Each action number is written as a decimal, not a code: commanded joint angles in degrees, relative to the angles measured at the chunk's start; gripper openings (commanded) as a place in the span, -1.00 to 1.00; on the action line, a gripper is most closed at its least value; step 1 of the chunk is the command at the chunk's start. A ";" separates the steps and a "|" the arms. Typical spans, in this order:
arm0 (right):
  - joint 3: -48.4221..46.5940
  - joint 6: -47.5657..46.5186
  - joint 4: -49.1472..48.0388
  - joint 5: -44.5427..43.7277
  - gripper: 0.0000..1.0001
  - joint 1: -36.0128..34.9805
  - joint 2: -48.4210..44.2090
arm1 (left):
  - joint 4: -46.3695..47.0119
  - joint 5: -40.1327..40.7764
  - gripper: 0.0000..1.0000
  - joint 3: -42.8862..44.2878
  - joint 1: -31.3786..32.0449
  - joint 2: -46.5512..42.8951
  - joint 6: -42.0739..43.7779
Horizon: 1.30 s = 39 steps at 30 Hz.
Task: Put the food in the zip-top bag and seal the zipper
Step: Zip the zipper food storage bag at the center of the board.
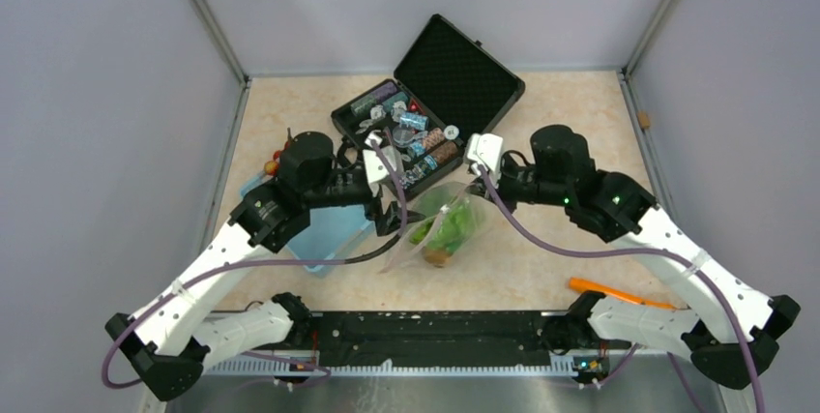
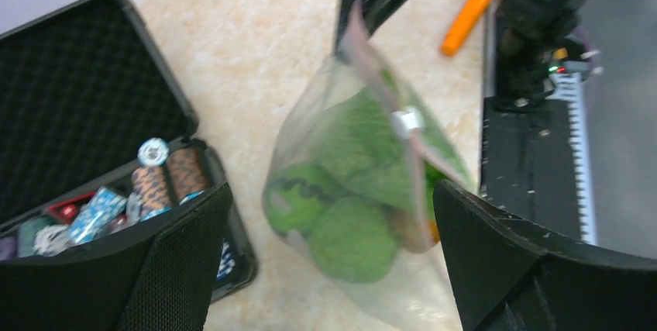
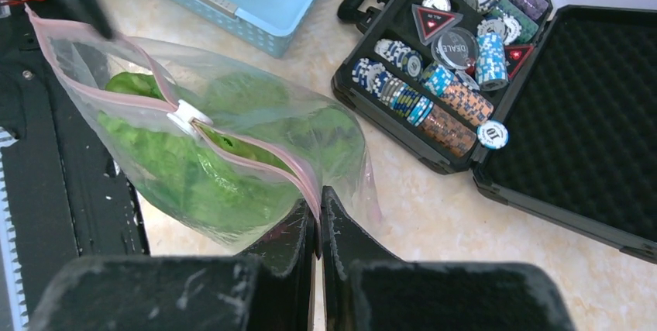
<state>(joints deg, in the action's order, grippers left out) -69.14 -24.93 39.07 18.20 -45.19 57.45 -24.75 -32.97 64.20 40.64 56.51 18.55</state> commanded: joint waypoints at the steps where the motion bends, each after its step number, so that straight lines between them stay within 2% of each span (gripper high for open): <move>1: -3.47 -0.31 -1.16 -2.73 -1.00 0.28 1.72 | 4.94 -9.59 0.98 -0.56 -0.13 -5.03 -7.14; 6: -4.95 0.89 -1.89 -5.33 -1.00 0.32 4.25 | 3.33 -7.96 0.97 -1.39 1.26 -4.49 -13.76; 10: -5.90 1.37 -2.51 -5.89 -1.00 0.38 5.30 | 2.63 4.52 0.97 -4.24 3.96 -3.94 -14.71; 14: -6.26 1.46 -3.04 -4.93 -1.00 0.37 5.32 | 3.79 9.59 0.97 -5.36 5.29 -1.24 -14.15; 19: -6.42 1.11 -2.43 -4.05 -1.00 0.37 4.82 | 6.23 12.13 0.97 -6.46 5.75 1.45 -11.49; 21: -6.20 1.11 -2.13 -4.31 -1.00 0.37 4.63 | 5.75 10.21 0.93 -5.85 5.76 1.94 -10.07; 22: -5.97 1.11 -2.27 -4.81 -1.00 0.37 4.54 | 4.87 8.37 0.84 -5.12 5.77 2.16 -9.76; 24: -5.70 1.15 -2.21 -5.75 -1.00 0.37 4.47 | 3.64 5.18 0.53 -4.41 5.80 2.02 -9.15; 26: -5.56 1.35 -2.47 -6.66 -1.00 0.56 4.56 | 2.67 3.65 0.08 -4.77 5.83 1.54 -8.54; 31: -5.44 1.77 -2.58 -6.59 -1.00 1.37 4.47 | -1.85 3.64 -0.78 -4.48 5.76 1.27 -7.05; 33: -5.40 1.94 -2.60 -6.35 -1.00 1.42 4.30 | -1.88 4.60 -0.99 -4.45 5.81 0.95 -7.03; 37: -5.31 1.79 -2.54 -4.13 -0.95 1.42 3.02 | -0.58 7.19 -1.00 -4.48 5.80 0.53 -6.87; 39: -5.70 1.47 -2.69 -1.68 -0.23 1.40 1.80 | -0.18 6.71 -1.00 -3.96 5.79 1.04 -6.26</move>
<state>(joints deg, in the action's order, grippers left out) -72.16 -23.62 38.72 13.58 -44.69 62.57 -24.71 -26.52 57.98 46.24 58.63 11.07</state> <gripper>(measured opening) 0.160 0.012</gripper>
